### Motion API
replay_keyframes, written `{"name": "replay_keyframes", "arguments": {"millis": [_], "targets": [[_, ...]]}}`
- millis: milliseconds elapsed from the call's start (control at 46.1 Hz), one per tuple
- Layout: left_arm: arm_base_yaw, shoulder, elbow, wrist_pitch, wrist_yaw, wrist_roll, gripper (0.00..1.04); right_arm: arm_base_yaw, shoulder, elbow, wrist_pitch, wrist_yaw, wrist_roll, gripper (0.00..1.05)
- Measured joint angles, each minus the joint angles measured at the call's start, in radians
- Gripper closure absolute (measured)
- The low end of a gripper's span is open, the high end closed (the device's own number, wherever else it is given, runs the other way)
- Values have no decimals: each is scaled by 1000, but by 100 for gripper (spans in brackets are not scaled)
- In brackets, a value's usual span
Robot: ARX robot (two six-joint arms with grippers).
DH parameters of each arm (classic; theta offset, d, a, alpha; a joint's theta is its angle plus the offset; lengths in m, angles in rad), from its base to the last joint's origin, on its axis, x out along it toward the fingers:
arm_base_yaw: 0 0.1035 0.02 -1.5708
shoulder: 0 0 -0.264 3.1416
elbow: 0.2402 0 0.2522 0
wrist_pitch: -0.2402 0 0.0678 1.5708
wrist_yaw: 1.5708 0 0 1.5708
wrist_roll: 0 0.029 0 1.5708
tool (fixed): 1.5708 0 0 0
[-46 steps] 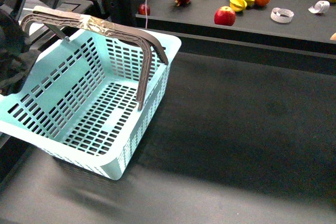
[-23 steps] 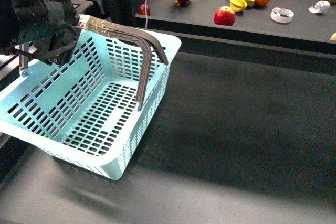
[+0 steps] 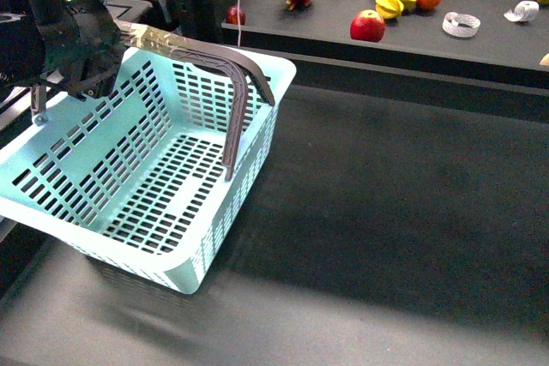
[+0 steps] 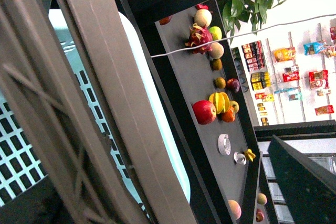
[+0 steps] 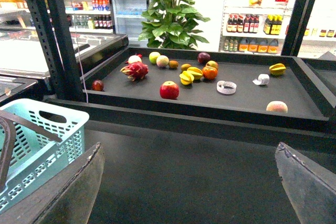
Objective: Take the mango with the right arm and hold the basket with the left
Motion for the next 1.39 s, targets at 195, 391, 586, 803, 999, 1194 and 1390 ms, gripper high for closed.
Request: {"name": "replay_keyframes", "arguments": {"millis": [195, 391, 586, 803, 999, 1194, 1390], "targets": [[5, 10, 9, 2, 18, 0, 52, 0, 0, 0, 0, 0, 0, 8], [2, -12, -11, 12, 70, -66, 87, 0, 0, 0, 0, 0, 0, 8], [-14, -78, -94, 17, 116, -19, 90, 0, 0, 0, 0, 0, 0, 8], [-77, -230, -233, 64, 217, 110, 92, 0, 0, 0, 0, 0, 0, 8], [-170, -339, -321, 64, 317, 243, 94, 0, 0, 0, 0, 0, 0, 8], [-258, -390, -384, 94, 364, 316, 95, 0, 0, 0, 0, 0, 0, 8], [-338, -440, -417, 129, 414, 344, 95, 0, 0, 0, 0, 0, 0, 8]]}}
